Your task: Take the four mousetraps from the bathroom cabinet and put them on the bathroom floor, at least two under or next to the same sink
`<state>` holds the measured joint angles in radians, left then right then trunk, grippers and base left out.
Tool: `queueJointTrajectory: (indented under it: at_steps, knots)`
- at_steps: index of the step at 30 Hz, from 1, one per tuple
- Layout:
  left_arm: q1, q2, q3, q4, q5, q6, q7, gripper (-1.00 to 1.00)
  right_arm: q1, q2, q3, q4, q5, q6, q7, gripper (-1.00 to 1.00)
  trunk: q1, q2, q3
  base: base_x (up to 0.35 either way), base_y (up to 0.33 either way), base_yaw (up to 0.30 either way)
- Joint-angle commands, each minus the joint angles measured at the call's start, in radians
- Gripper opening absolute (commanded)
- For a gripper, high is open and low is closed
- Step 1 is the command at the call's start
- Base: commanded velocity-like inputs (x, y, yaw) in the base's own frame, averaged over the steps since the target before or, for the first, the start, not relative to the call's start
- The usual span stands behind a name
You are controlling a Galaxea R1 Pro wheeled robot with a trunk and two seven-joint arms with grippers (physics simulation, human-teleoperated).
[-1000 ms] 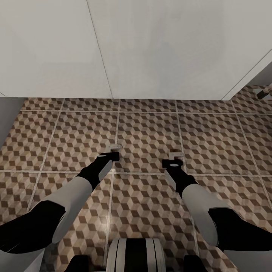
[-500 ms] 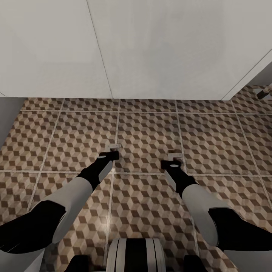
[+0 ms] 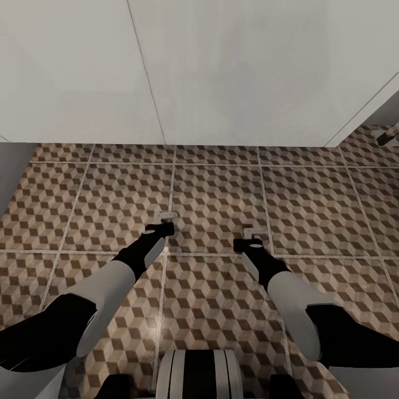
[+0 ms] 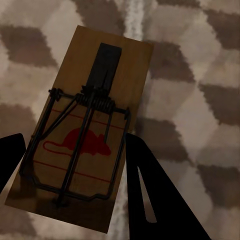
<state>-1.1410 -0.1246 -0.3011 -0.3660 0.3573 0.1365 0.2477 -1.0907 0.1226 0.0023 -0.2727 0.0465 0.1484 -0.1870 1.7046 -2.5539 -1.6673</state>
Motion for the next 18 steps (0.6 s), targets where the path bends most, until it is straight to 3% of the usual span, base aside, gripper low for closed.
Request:
queueJointTrajectory:
  at_steps: [1,9,18]
  knots:
    - [0.0,0.001,-0.009,-0.002,0.007,0.005,0.007,-1.0,0.0,0.0,0.0,-0.001,0.004,0.007,-0.002,-1.0,0.0,0.0,-0.001,0.0,0.0,0.0]
    - [0.0,0.001,-0.016,-0.004,0.006,0.0,0.006,-1.0,0.0,0.0,-0.003,0.001,0.004,-0.01,0.001,-1.0,0.0,0.0,-0.001,0.0,0.0,0.0]
    - [0.0,-0.016,-0.068,-0.007,0.011,0.014,0.013,-1.0,0.0,0.0,-0.005,0.001,0.004,-0.022,0.001,-1.0,0.0,0.0,-0.001,0.0,0.0,0.0]
